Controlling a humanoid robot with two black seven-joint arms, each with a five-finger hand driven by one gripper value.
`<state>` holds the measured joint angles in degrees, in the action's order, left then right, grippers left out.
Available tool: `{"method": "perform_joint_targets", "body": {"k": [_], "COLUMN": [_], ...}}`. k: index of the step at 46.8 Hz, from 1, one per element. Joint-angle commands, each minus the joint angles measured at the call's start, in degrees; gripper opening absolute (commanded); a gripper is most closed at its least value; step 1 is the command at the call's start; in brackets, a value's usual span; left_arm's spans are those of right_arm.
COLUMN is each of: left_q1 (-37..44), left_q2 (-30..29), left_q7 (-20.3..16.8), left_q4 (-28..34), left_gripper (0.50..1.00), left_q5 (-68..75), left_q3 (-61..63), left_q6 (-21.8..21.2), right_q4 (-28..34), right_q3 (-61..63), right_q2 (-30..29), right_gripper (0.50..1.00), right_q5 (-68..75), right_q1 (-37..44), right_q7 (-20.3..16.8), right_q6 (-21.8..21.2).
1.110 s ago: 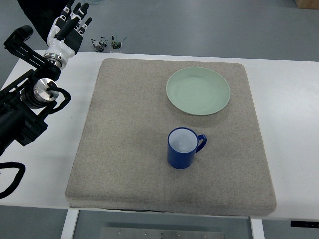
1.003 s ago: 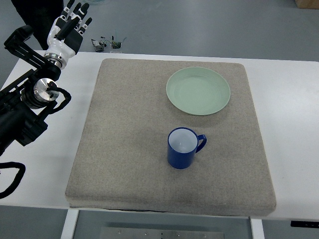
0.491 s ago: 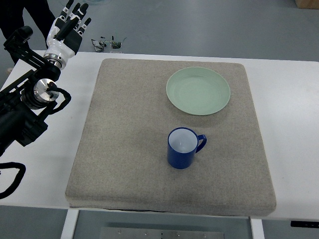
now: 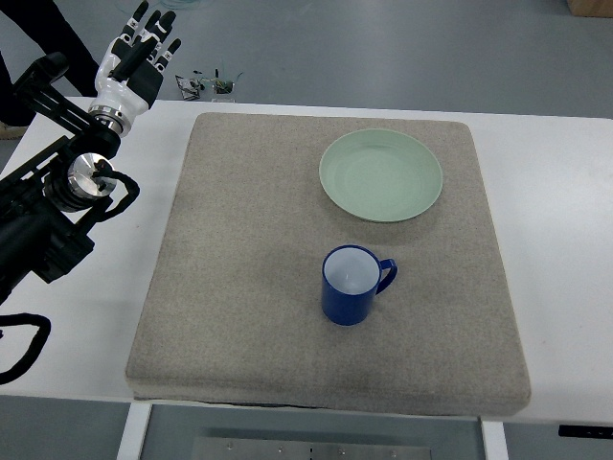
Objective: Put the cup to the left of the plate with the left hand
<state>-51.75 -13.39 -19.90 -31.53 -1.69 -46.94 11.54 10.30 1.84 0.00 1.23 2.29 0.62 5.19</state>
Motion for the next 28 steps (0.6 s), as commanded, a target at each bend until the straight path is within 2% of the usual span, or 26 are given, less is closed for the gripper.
{"method": "perform_joint_targets", "body": {"k": [1, 13, 25, 28], "left_q1": [0.07, 0.16, -0.89, -0.89], "left_q2": [-0.41, -2.87, -14.29, -16.84], "left_q7": [0.13, 0.22, 0.22, 0.22], "left_q4": [-1.34, -11.44, -28.32, -31.31], "left_gripper": [0.994, 0.994, 0.994, 0.994], "left_q5": [0.02, 0.2, 3.98, 4.68], "left_q3": [0.0, 8.87, 21.18, 22.94], "left_q6": [-0.12, 0.14, 1.64, 3.56], "right_q4": [-0.01, -0.01, 0.07, -0.01], "right_q3": [0.0, 0.0, 0.0, 0.0], "right_q2": [0.0, 0.0, 0.0, 0.0], "right_gripper": [0.934, 0.934, 0.934, 0.934], "right_q5": [0.0, 0.0, 0.0, 0.0], "right_q1": [0.0, 0.08, 0.08, 0.0], "right_q7": [0.0, 0.0, 0.0, 0.0], "right_q6": [0.0, 0.0, 0.0, 0.0]}}
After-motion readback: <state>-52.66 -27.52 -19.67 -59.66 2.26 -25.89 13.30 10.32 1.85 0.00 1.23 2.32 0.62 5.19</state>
